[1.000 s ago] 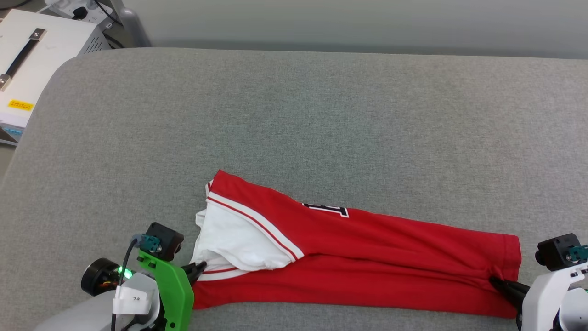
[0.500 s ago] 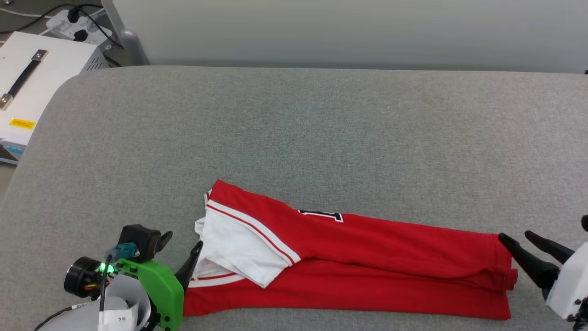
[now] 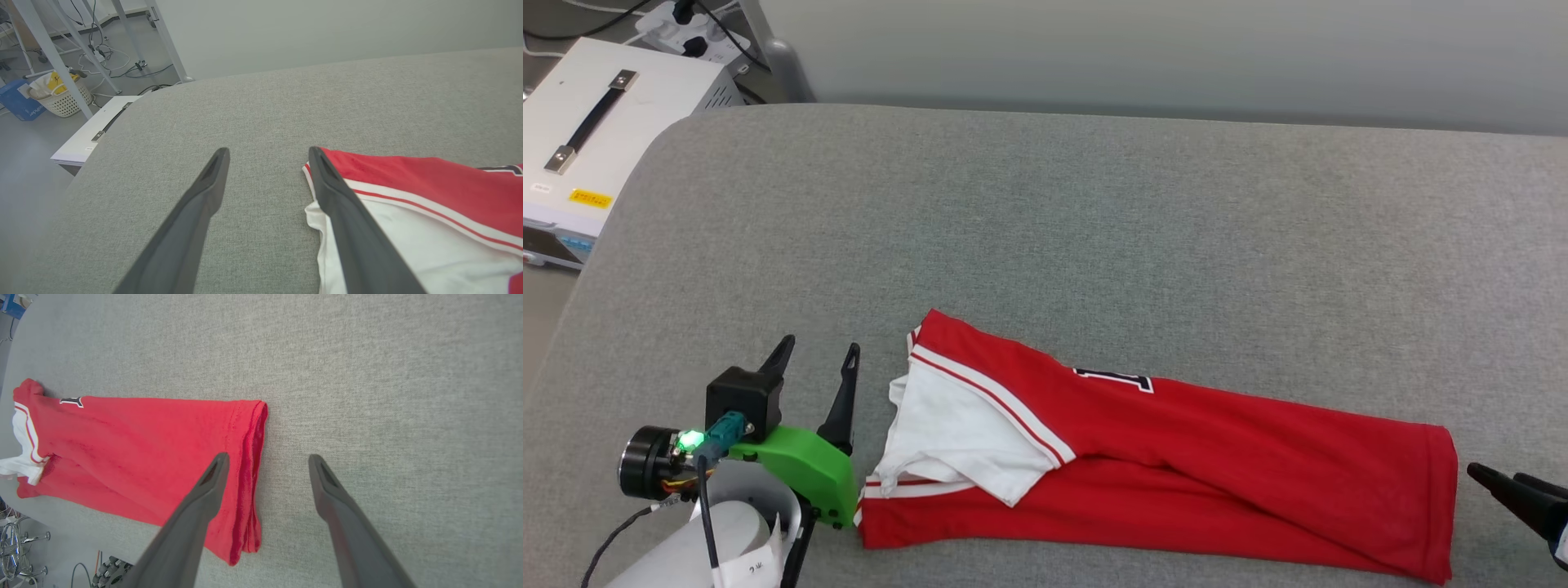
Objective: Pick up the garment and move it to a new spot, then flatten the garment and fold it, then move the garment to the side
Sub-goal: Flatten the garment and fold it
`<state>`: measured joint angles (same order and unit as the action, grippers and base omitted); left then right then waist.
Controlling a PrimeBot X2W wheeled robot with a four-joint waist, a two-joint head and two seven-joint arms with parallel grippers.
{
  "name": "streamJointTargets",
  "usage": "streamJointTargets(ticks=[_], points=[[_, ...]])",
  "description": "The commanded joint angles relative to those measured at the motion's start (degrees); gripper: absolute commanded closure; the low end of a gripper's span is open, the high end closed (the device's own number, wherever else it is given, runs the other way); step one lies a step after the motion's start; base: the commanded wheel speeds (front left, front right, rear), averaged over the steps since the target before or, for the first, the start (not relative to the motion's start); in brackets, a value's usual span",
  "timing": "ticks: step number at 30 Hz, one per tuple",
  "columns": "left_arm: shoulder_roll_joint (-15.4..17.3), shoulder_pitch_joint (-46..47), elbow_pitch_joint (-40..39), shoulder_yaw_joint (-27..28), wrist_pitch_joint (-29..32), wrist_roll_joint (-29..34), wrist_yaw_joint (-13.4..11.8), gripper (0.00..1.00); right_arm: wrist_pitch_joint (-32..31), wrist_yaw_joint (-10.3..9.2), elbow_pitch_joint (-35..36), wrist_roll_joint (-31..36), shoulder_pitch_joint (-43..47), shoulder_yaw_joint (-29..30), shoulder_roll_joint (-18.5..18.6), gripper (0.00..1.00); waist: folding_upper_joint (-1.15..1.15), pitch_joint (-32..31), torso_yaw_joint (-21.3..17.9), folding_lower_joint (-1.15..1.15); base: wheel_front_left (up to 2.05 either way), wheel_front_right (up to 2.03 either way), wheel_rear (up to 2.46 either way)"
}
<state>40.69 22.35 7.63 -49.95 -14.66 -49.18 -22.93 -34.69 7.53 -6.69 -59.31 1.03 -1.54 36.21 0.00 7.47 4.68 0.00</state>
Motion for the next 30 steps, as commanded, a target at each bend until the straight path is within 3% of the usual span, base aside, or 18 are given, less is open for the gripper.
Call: streamJointTargets(ticks=[1,11,25,26,27,28,30], points=[[-1.34,-2.28,-0.35,2.38,-0.32,2.31,-0.23,0.0,-0.63,-0.04,-0.99,-0.54,-0.5,-0.46,-0.52,0.0,0.0,0.6,0.83,0.0,0.0,0.0,0.0],[-9.98,-11.35,-1.85,19.05,-0.33,16.64,1.64,0.0,-0.67,-0.04,-4.95,-0.84,-1.79,-4.84,-3.3,0.0,0.0,2.15,2.61,0.0,0.0,0.0,0.0],[-22.84,-18.63,-5.59,34.31,-0.33,32.87,9.49,0.0,2.1,-0.04,-4.99,-0.55,-3.85,-12.91,-3.6,0.0,0.0,2.21,3.83,0.0,0.0,0.0,0.0],[-23.75,-19.11,-5.71,34.98,-0.33,33.8,10.13,0.0,2.63,-0.04,-4.99,-0.39,-3.97,-13.37,-3.28,0.58,0.0,2.1,3.82,0.0,0.0,0.0,0.0],[-24.42,-19.49,-5.72,35.48,-0.33,34.47,10.65,0.0,3.0,-0.04,-5.07,-0.35,-4.05,-13.69,-3.07,0.66,0.0,1.96,3.78,0.0,0.0,0.0,0.0],[-25.18,-19.89,-5.7,36.1,-0.33,35.29,11.24,0.0,3.25,-0.04,-5.2,-0.51,-4.13,-14.01,-2.81,1.0,0.0,1.83,3.73,0.0,0.0,0.0,0.0],[-26.37,-20.55,-5.65,37.09,-0.33,36.67,12.23,0.0,4.03,-0.04,-5.43,-0.8,-4.32,-14.17,-2.25,1.0,0.0,1.54,3.55,0.0,0.0,0.0,0.0]])
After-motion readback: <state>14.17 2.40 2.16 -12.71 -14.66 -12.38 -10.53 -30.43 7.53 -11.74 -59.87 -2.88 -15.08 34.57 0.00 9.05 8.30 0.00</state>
